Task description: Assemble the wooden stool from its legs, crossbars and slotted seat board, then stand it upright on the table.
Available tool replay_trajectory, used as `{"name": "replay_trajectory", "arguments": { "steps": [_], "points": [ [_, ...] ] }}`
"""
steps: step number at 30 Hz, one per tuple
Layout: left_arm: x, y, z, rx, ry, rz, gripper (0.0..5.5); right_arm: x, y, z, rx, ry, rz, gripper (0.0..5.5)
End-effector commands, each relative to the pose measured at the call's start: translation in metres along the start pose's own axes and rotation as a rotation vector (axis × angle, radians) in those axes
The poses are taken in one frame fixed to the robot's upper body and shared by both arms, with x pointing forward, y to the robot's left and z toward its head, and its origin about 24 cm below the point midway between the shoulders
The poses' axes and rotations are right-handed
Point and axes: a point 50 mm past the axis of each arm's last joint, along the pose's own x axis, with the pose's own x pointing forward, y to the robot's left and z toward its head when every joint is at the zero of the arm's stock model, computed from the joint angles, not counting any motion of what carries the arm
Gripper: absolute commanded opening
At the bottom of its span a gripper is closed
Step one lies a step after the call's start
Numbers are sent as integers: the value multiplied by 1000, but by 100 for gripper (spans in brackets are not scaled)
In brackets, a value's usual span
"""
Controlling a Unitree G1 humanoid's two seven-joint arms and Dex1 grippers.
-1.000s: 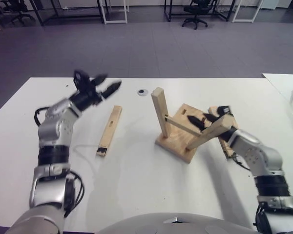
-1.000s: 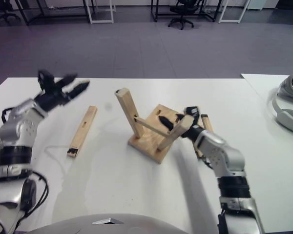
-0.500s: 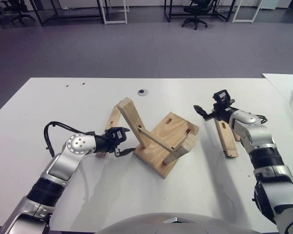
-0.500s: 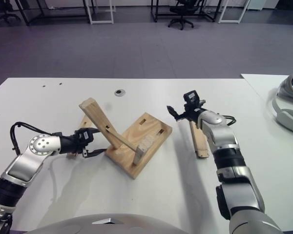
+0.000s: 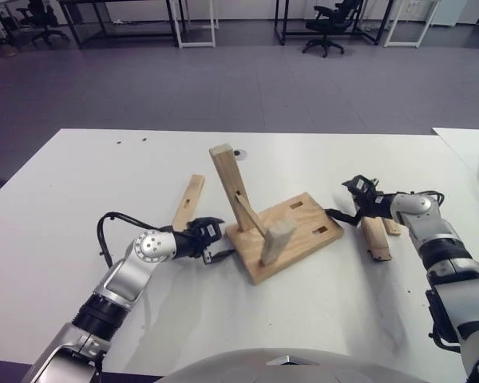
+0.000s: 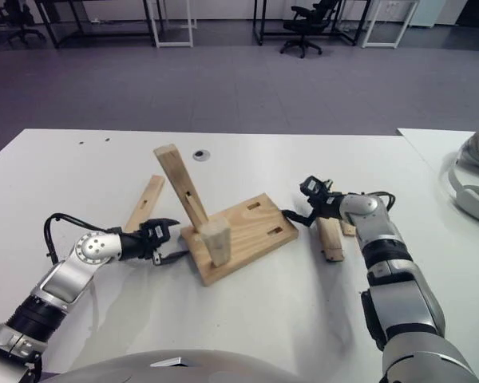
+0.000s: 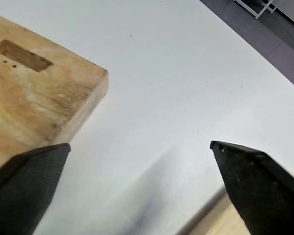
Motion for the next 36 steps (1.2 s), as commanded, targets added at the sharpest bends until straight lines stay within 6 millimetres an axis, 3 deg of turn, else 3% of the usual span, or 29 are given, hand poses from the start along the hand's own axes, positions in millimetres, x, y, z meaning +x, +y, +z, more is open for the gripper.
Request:
{"name": "replay_trajectory", "arguments": {
  "steps": [1, 3, 6, 10, 13, 16, 19, 22, 27, 31, 36],
  "points": [
    [44, 12, 17, -186, -136, 34, 410, 15, 62, 7, 79, -141, 251, 536],
    [45, 36, 20, -168, -141, 76, 410, 3, 44, 20, 118, -205, 100, 536],
    [19, 67, 10, -149, -146, 124, 410, -12, 15, 31, 213, -280, -92, 536],
    [-15, 82, 6, -142, -204, 105, 410, -10, 9, 34, 200, -274, -141, 536],
    [-27, 77, 6, -99, -197, 42, 410, 5, 2, 35, 189, -258, -176, 536],
    [-34, 52, 10, -22, -164, -96, 410, 27, -19, 41, 253, -232, -279, 536],
    [-37, 28, 12, 62, -75, -229, 410, 49, -17, 53, 451, -287, -94, 536],
    [-28, 21, 7, 122, 32, -216, 410, 54, -12, 52, 530, -268, 60, 536],
    [16, 5, 17, 94, -27, -63, 410, 40, -6, 29, 497, -126, 216, 536],
    [48, 13, 21, 71, -43, 83, 410, 41, 4, 23, 480, -152, 265, 536],
    [70, 31, 31, -76, -111, 229, 410, 60, 51, 30, 490, -265, 359, 536]
  ]
}}
